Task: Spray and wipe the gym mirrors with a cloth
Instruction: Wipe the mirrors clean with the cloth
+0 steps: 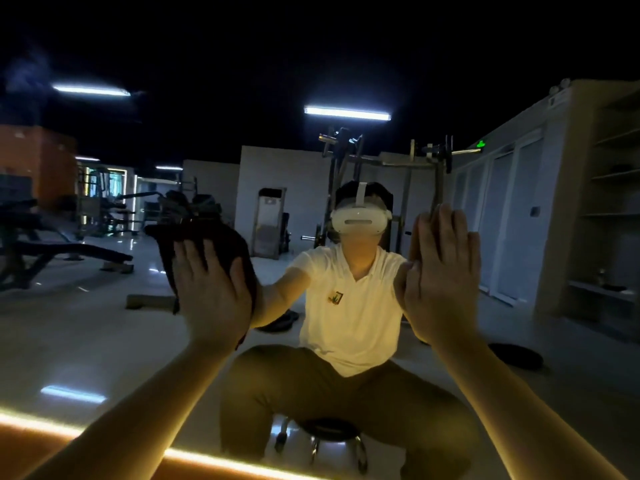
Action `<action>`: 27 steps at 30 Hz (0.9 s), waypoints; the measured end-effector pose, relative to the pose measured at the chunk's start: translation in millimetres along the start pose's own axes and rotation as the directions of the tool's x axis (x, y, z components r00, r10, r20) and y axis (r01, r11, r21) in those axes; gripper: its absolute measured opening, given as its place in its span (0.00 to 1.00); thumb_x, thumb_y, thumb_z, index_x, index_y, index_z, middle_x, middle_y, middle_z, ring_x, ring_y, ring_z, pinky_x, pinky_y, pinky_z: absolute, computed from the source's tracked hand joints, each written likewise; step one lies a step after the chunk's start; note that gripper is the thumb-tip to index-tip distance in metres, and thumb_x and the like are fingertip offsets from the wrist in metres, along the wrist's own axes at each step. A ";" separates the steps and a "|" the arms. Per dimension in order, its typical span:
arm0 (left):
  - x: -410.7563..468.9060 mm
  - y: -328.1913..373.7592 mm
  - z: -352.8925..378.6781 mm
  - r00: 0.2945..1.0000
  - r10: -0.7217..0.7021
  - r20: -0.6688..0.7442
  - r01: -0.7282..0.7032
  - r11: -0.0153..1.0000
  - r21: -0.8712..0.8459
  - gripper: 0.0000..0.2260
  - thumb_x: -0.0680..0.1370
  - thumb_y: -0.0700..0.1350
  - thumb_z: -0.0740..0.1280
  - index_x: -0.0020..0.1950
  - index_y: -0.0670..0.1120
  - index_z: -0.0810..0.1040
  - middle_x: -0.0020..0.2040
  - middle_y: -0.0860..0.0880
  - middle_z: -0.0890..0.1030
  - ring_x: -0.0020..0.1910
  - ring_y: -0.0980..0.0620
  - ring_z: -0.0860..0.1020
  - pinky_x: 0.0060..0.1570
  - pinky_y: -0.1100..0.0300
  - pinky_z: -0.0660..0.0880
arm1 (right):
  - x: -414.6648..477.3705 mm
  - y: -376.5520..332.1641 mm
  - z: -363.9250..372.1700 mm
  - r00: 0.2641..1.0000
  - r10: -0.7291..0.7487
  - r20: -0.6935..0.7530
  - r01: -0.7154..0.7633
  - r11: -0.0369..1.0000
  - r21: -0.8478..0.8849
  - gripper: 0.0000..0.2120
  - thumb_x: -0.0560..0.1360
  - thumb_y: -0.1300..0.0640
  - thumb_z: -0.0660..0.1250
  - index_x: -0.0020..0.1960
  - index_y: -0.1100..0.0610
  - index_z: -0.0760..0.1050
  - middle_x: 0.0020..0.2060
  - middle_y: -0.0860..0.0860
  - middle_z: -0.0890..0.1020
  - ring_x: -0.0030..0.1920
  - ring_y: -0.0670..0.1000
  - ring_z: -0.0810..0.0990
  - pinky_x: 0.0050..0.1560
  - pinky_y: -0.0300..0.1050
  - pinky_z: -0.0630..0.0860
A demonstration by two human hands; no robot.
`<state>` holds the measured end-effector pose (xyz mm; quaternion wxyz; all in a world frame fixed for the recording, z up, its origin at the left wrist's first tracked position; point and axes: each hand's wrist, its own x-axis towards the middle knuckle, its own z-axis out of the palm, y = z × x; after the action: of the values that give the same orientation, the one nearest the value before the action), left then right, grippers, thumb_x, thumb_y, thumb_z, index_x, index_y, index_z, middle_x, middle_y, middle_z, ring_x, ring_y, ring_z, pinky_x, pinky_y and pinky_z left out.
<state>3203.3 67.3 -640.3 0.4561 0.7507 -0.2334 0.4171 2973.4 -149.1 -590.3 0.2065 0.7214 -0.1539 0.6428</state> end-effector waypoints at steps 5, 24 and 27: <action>-47.7 98.1 37.8 0.973 0.220 -0.069 -0.225 0.972 -0.072 0.26 0.88 0.53 0.52 0.81 0.38 0.60 0.82 0.33 0.58 0.84 0.36 0.51 0.82 0.39 0.50 | -6.1 2.5 -8.0 0.998 -0.038 0.046 0.036 0.998 0.053 0.29 0.81 0.61 0.61 0.80 0.63 0.62 0.81 0.63 0.58 0.82 0.63 0.54 0.78 0.69 0.57; -89.5 -91.5 25.7 0.981 0.177 -0.075 -0.174 0.984 0.048 0.27 0.88 0.53 0.52 0.78 0.32 0.63 0.79 0.28 0.61 0.81 0.30 0.58 0.77 0.31 0.59 | -83.4 -29.8 1.4 0.993 0.069 0.100 -0.069 0.998 -0.007 0.30 0.82 0.56 0.58 0.82 0.64 0.58 0.82 0.62 0.56 0.83 0.61 0.52 0.79 0.66 0.55; -99.3 -62.7 33.0 0.990 0.035 -0.134 -0.043 0.997 -0.058 0.29 0.87 0.51 0.51 0.82 0.32 0.57 0.82 0.30 0.56 0.83 0.32 0.55 0.80 0.35 0.54 | -87.6 -24.6 0.3 0.991 0.047 0.126 -0.043 0.999 -0.032 0.30 0.83 0.56 0.58 0.82 0.63 0.57 0.82 0.62 0.55 0.83 0.61 0.51 0.79 0.66 0.55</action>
<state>3208.9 65.0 -762.1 0.4850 0.7023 -0.2295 0.4679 2974.6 -131.7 -679.7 0.1922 0.7540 -0.1923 0.5980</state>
